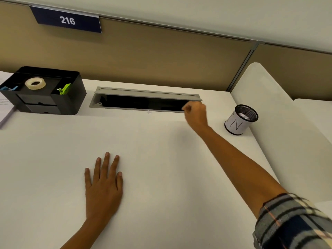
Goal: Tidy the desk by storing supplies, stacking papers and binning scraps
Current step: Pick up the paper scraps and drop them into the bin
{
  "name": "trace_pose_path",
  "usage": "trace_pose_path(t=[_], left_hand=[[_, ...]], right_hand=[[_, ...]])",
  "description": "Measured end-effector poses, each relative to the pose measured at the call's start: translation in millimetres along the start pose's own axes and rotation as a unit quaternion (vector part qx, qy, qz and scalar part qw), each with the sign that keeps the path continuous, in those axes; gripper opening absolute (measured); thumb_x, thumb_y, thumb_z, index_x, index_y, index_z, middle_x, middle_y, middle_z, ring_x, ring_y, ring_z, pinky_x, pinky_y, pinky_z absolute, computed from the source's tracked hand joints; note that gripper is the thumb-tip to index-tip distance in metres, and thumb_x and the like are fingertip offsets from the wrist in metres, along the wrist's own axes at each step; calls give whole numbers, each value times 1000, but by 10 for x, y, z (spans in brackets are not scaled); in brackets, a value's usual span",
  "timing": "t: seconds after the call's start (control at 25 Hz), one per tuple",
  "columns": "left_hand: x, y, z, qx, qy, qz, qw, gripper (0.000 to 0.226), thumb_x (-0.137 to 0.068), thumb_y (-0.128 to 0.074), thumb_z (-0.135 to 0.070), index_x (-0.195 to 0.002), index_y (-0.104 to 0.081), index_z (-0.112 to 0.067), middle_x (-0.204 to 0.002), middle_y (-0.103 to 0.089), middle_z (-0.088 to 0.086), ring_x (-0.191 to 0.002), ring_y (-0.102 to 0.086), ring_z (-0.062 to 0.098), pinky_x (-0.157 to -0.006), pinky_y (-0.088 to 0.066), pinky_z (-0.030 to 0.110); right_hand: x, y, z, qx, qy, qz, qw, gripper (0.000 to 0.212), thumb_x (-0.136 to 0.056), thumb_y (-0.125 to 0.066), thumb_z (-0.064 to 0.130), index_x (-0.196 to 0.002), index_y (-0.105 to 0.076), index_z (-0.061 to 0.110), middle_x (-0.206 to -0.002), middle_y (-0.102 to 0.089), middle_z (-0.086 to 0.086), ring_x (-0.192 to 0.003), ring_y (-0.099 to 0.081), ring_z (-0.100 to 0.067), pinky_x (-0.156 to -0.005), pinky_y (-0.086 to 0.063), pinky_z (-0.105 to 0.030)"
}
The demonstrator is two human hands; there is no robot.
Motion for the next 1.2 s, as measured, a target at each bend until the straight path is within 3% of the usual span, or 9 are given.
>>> trace_pose_path(t=[0.12,0.28,0.4,0.56,0.8,1.0,1.2], left_hand=[[-6,-4,7,-2,0,0,1000,56,-93,-17,-40,-147,-24,-26,-156,-19,0,-144,-15,20,-116,-10,49],[-15,-2,9,-3,3,0,1000,55,-94,-20,-38,-147,-24,-27,-156,-18,-1,-144,-15,20,-116,-12,49],[-16,-12,11,-3,3,4,1000,55,-94,-21,-38,-148,-23,-28,-157,-16,-2,-145,-13,19,-116,-12,49],[-18,-20,14,-5,1,4,1000,55,-94,-20,-39,-148,-22,-28,-157,-16,-2,-145,-12,19,-117,-11,49],[-15,-8,6,-5,1,5,1000,55,-94,-20,-38,-148,-23,-28,-157,-17,-2,-145,-14,20,-116,-12,49],[-10,-20,4,-11,0,5,1000,55,-94,-18,-39,-148,-22,-29,-157,-17,-3,-145,-14,19,-117,-10,48],[1,-17,3,-10,-4,6,1000,57,-93,-14,-41,-148,-20,-29,-157,-16,-3,-145,-13,19,-117,-9,47]], right_hand=[[104,-731,387,36,27,163,986,35,-85,-61,1,-119,-61,11,-120,-57,-13,-107,-56,-28,-88,-46,-28],[99,-1244,753,73,68,229,968,53,-88,-53,-5,-137,-44,12,-143,-40,-13,-130,-39,-33,-105,-36,-36],[98,-1391,873,161,115,232,952,39,-92,-50,-1,-131,-48,2,-133,-51,-16,-120,-51,-30,-99,-43,-34],[164,-1355,848,170,113,216,955,25,-93,-48,1,-116,-55,-4,-115,-60,-19,-107,-59,-29,-94,-45,-31],[113,-1054,530,77,84,141,983,22,-91,-52,1,-109,-66,0,-110,-65,-15,-101,-61,-27,-90,-47,-27],[36,-166,104,-27,77,-17,997,15,-87,-59,0,-94,-72,-2,-95,-71,-18,-86,-66,-28,-80,-47,-21],[-105,815,-586,24,30,-137,990,17,-88,-57,2,-91,-72,-2,-93,-72,-18,-84,-67,-28,-78,-49,-24]])
Point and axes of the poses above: each hand's wrist, its own x-axis away from the middle knuckle, its own y-axis out of the back of the hand, z = x × y, the point moved 6 cm from there along -x, towards the middle knuckle
